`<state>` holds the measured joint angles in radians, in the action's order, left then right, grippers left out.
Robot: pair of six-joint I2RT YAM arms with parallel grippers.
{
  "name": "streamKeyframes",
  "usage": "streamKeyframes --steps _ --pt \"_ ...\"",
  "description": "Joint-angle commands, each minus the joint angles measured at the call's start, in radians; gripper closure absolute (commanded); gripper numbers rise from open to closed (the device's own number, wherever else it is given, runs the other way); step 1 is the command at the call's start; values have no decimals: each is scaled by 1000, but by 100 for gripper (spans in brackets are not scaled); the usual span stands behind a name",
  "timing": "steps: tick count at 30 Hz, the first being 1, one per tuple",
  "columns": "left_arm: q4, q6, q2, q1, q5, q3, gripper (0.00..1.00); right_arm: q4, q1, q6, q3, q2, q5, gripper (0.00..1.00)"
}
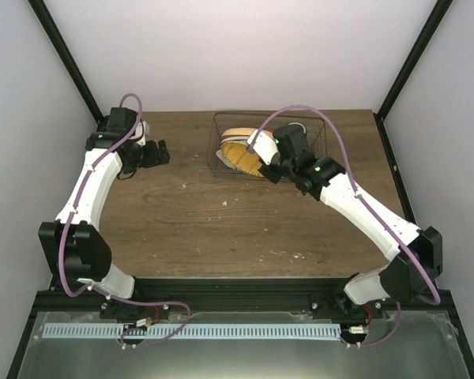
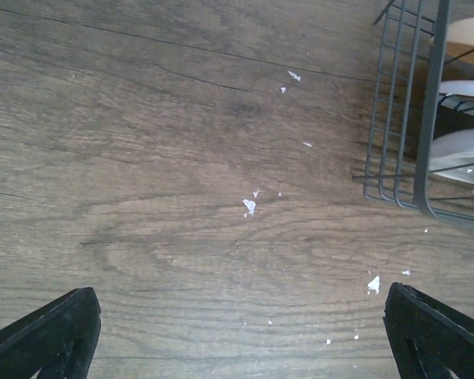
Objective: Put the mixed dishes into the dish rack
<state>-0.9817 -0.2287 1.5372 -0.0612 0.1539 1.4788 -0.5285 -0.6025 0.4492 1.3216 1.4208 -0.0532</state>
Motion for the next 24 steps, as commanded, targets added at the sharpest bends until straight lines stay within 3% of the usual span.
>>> streamKeyframes --steps 1,7,16,24 --pt "28 -16 26 3 -28 29 0 128 -68 191 3 -69 -195 99" --pt "58 -22 36 3 -13 6 0 191 -132 378 -31 -46 -354 99" --pt "84 -12 20 4 -13 -10 0 199 -134 428 -68 4 -304 99" --pt "89 -10 21 7 -4 -18 0 303 -134 513 -155 10 -329 99"
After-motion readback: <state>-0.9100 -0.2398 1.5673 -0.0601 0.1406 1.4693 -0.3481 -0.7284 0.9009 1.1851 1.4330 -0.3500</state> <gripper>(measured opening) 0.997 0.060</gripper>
